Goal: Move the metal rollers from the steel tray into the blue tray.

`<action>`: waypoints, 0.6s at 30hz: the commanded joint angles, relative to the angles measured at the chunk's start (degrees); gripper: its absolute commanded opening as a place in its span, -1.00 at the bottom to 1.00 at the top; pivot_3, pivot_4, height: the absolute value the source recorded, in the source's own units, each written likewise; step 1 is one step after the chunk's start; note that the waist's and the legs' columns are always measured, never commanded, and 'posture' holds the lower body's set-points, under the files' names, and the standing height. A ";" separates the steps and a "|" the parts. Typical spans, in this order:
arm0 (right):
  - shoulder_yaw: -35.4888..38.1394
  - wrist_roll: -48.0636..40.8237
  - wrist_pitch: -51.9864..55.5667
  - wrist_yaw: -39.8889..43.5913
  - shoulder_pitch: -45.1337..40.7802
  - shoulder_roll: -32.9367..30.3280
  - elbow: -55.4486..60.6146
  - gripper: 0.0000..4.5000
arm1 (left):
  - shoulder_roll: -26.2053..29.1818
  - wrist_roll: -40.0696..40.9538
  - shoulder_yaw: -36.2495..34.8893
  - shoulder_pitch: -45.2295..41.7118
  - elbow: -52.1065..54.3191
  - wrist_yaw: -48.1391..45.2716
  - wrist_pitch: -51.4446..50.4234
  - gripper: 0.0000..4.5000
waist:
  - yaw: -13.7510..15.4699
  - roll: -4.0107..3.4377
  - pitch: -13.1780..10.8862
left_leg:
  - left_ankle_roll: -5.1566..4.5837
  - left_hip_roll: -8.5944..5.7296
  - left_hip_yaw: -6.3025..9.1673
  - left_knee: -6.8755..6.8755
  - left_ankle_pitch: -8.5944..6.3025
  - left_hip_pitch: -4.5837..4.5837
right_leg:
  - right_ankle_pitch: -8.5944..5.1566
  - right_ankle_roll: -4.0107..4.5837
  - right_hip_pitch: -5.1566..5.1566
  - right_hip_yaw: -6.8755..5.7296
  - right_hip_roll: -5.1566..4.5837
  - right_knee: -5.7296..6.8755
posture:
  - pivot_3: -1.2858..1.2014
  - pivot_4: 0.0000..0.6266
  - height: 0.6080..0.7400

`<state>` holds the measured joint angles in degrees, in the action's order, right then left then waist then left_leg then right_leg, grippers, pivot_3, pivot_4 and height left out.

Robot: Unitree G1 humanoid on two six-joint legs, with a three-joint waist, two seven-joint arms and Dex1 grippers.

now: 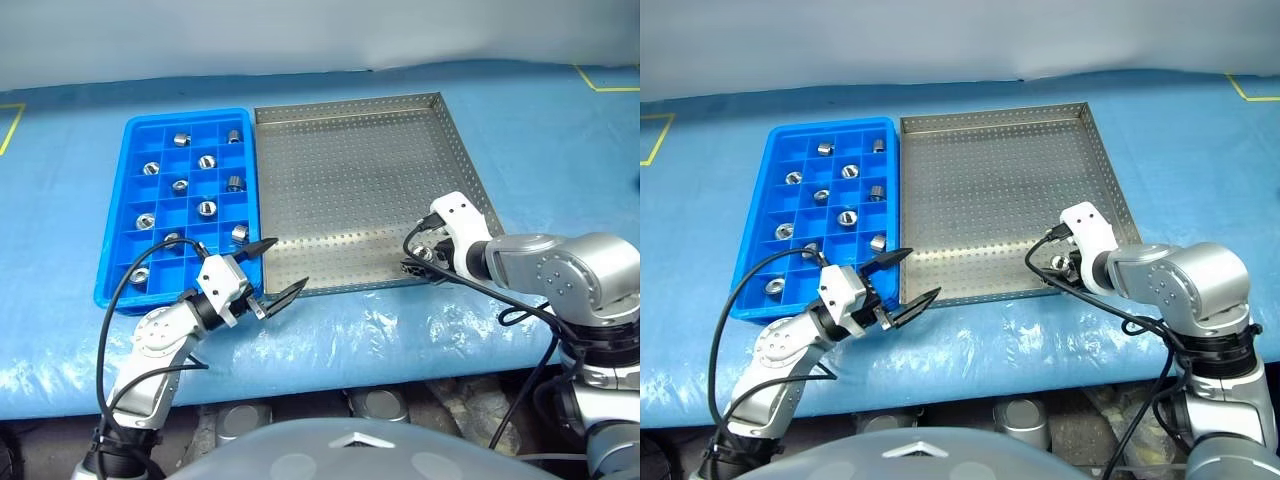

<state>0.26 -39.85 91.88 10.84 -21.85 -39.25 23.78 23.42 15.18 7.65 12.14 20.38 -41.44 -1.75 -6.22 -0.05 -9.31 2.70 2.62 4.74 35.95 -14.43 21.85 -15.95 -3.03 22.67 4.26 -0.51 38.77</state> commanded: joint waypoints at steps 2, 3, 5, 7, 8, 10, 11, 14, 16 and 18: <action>0.28 -0.40 0.62 -3.05 -0.06 0.56 -1.05 0.74 | 0.47 0.47 0.89 0.87 2.82 0.29 -1.64 1.00 | 0.07 0.00 0.00 | -0.03 0.00 0.00 0.00 -0.02 0.00 | -0.01 -0.01 0.00 0.00 0.00 -0.02 | -0.04 -0.52 1.00; 0.21 -0.55 0.62 -3.34 -0.17 0.58 -1.17 0.61 | 0.45 0.54 0.91 0.80 3.47 0.57 -2.12 1.00 | 0.11 0.01 0.00 | -0.03 0.00 -0.01 0.00 -0.02 0.01 | -0.01 -0.02 0.01 0.01 0.00 -0.02 | -0.04 -0.52 1.00; 0.00 -0.96 0.62 -3.82 -0.63 0.72 -1.41 0.31 | 0.29 0.67 0.96 0.50 5.68 1.50 -3.60 1.00 | 0.15 0.03 -0.01 | -0.03 0.00 -0.01 0.01 -0.02 0.01 | -0.01 -0.02 0.00 0.01 0.00 -0.02 | -0.04 -0.52 1.00; -0.29 -1.39 0.62 -4.11 -1.31 0.82 -1.24 0.01 | -0.03 0.32 1.42 0.67 8.91 3.09 -5.32 1.00 | 0.13 0.05 -0.03 | -0.03 0.01 -0.01 0.02 -0.02 0.01 | -0.02 -0.04 0.01 0.02 0.01 -0.01 | -0.04 -0.52 1.00; -0.36 -1.52 0.62 -4.18 -1.77 1.00 -1.02 -0.12 | -0.23 0.25 1.52 0.64 10.33 3.94 -6.13 1.00 | 0.12 0.06 -0.03 | -0.03 0.01 -0.01 0.02 -0.02 0.01 | -0.02 -0.04 0.01 0.01 0.01 -0.01 | -0.03 -0.52 1.00; -0.48 -1.77 0.62 -4.25 -2.55 1.29 -0.68 -0.25 | -0.46 0.31 1.46 0.45 12.17 5.21 -7.37 1.00 | 0.10 0.06 -0.03 | -0.04 0.02 -0.02 0.01 -0.02 0.01 | -0.02 -0.05 0.01 0.02 0.02 -0.01 | -0.03 -0.52 1.00; -0.49 -1.95 0.62 -4.25 -3.28 1.68 -0.32 -0.25 | -0.73 0.81 1.11 0.20 13.21 5.95 -8.09 1.00 | 0.09 0.05 -0.03 | -0.04 0.02 -0.01 0.02 -0.02 0.01 | -0.02 -0.05 0.01 0.03 0.02 -0.01 | -0.03 -0.52 1.00; -0.82 -1.66 0.62 -4.14 -7.02 4.83 1.85 -0.25 | -1.00 2.06 -0.67 -0.60 16.61 8.50 -10.49 1.00 | 0.03 0.06 -0.04 | -0.04 0.02 -0.01 0.01 -0.02 0.02 | -0.02 -0.05 0.03 0.04 0.03 0.02 | -0.01 -0.52 1.00; -1.66 -0.32 -0.02 -4.01 -9.39 7.36 3.15 -0.25 | -1.52 2.19 -1.90 -0.43 18.03 10.83 -11.72 1.00 | 0.10 0.06 -0.04 | -0.04 0.04 0.00 0.01 -0.02 0.01 | -0.02 -0.05 0.05 0.03 0.06 0.04 | 0.00 -0.52 1.00; -2.96 0.84 -2.77 -3.92 -11.70 10.71 3.27 -0.25 | -2.15 2.33 -3.19 0.43 19.43 13.35 -13.30 1.00 | 0.34 0.06 -0.04 | -0.04 0.05 0.02 0.00 -0.02 0.01 | -0.01 -0.04 0.05 0.01 0.07 0.05 | 0.02 -0.52 1.00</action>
<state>-2.25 -39.72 91.20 6.60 -31.99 -29.49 25.07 21.56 16.77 5.92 12.12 36.94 -29.90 -14.16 -5.88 0.02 -9.35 2.66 2.67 4.77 35.95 -14.45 21.86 -15.96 -3.06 22.72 4.26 -0.44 38.81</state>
